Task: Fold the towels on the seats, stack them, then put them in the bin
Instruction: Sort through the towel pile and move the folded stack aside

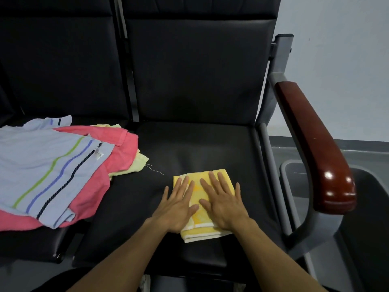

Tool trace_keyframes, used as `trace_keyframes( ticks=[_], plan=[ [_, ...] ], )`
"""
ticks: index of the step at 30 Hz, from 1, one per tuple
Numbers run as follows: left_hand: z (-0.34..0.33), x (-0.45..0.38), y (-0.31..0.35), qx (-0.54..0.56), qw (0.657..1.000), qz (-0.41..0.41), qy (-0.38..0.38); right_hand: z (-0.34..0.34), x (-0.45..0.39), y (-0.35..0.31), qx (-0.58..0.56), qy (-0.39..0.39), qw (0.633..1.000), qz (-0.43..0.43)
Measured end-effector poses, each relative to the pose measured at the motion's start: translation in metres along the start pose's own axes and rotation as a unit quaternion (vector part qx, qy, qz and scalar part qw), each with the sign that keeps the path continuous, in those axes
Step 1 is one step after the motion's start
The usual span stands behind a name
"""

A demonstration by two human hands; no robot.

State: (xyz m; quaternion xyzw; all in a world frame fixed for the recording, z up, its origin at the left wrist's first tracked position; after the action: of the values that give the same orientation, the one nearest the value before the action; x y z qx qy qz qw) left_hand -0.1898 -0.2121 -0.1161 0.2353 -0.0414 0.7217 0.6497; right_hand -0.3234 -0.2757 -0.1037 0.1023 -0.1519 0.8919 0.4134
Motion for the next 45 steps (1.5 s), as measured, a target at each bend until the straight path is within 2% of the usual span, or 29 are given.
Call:
trace_keyframes(
  ticks=[6,10,13,18,29,31,34,37,42,45],
  plan=[
    [0.007,0.003,-0.009,-0.011,1.000,0.016,-0.018,0.001,-0.002,0.000,0.062,0.003,0.998,-0.018],
    [0.023,-0.001,-0.007,0.037,0.999,0.011,0.020,0.003,0.002,-0.027,0.046,-0.008,0.998,0.033],
    [0.038,-0.006,-0.006,0.070,0.995,0.025,0.062,-0.010,-0.002,-0.031,0.036,-0.017,0.999,0.016],
    [0.047,-0.014,-0.007,0.086,0.993,0.029,0.070,-0.012,-0.046,-0.028,0.031,0.029,0.999,-0.022],
    [0.061,-0.038,-0.040,0.077,0.991,0.060,0.097,0.007,-0.117,-0.029,0.037,0.101,0.994,-0.023],
    [0.066,-0.033,-0.043,0.076,0.989,0.061,0.112,0.015,-0.115,-0.035,0.012,0.138,0.990,-0.029],
    [0.079,-0.022,-0.058,0.088,0.977,0.080,0.176,0.029,-0.104,-0.064,-0.024,0.202,0.979,-0.003],
    [0.093,0.001,-0.086,0.093,0.959,0.107,0.245,0.041,-0.101,-0.118,-0.088,0.215,0.968,0.095],
    [0.112,0.059,-0.158,0.037,0.923,0.228,0.308,0.055,-0.110,-0.214,-0.241,0.179,0.933,0.196],
    [0.106,0.095,-0.210,0.024,0.892,0.315,0.324,0.045,-0.119,-0.267,-0.316,0.135,0.915,0.209]
  ],
)
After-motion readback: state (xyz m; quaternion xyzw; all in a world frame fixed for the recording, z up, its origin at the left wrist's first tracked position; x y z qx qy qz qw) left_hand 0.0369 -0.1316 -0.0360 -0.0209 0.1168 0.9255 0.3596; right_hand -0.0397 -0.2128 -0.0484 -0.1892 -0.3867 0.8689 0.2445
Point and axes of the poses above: each hand's wrist, its own x-axis away from the middle knuckle, its own z-axis out of the back of the hand, y = z × x, the point moved 5 cm from there along -x, towards the middle knuckle
